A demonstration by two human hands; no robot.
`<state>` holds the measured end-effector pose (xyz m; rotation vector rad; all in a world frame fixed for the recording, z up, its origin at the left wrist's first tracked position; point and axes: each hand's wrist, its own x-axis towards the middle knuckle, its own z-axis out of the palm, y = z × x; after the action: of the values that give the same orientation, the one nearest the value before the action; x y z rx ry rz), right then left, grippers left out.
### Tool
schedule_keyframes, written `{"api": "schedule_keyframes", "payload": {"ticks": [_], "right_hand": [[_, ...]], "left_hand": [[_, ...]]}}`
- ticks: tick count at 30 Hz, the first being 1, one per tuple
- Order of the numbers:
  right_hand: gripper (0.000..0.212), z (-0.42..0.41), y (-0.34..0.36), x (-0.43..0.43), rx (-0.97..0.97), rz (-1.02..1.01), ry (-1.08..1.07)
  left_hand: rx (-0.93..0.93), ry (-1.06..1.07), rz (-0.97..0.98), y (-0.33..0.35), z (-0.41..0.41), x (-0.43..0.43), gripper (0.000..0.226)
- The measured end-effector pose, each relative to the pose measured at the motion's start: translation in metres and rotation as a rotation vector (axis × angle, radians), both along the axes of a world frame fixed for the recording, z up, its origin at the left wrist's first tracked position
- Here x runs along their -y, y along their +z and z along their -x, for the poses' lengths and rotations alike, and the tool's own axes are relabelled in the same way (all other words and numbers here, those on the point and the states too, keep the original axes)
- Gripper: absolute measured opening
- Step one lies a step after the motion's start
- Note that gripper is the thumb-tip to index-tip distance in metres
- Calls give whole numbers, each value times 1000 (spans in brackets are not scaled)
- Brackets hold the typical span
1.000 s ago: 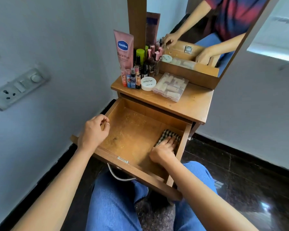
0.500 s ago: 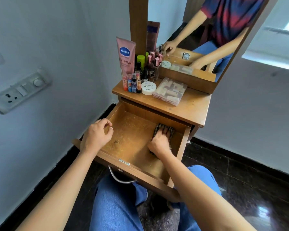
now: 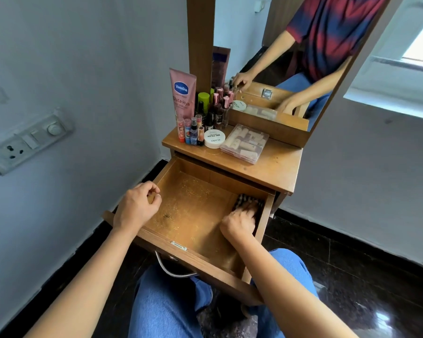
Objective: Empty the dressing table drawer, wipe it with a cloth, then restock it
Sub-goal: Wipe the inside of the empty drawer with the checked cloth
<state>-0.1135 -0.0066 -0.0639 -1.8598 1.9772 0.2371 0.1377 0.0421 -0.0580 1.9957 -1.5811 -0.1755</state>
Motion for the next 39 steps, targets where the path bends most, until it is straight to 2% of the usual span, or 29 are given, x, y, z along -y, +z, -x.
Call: {"api": "schedule_keyframes", "payload": {"ticks": [2, 6, 11, 15, 20, 24, 29, 33, 39], "right_hand": [[66, 0, -6, -3, 19, 97, 10], [67, -1, -7, 7, 7, -3, 0], [48, -2, -12, 21, -268, -26, 206], [46, -5, -14, 18, -380, -31, 251], [61, -20, -23, -16, -306, -114, 87], [63, -13, -12, -1, -131, -119, 18], [53, 5, -6, 22, -21, -65, 52], [50, 7, -10, 17, -11, -11, 117], [60, -5, -21, 10, 8, 51, 72]], "left_hand": [[18, -19, -6, -1, -1, 1, 5], [19, -31, -14, -4, -2, 1, 7], [10, -36, 14, -3, 0, -1, 7], [-6, -37, 31, -5, 0, 1, 7], [-21, -47, 24, -7, -1, 1, 8], [-15, -73, 1, -6, -2, 0, 10], [-43, -56, -33, -4, 1, 0, 10], [-45, -26, -2, -1, 4, -1, 8], [-50, 24, 25, 2, 1, -2, 9]]}}
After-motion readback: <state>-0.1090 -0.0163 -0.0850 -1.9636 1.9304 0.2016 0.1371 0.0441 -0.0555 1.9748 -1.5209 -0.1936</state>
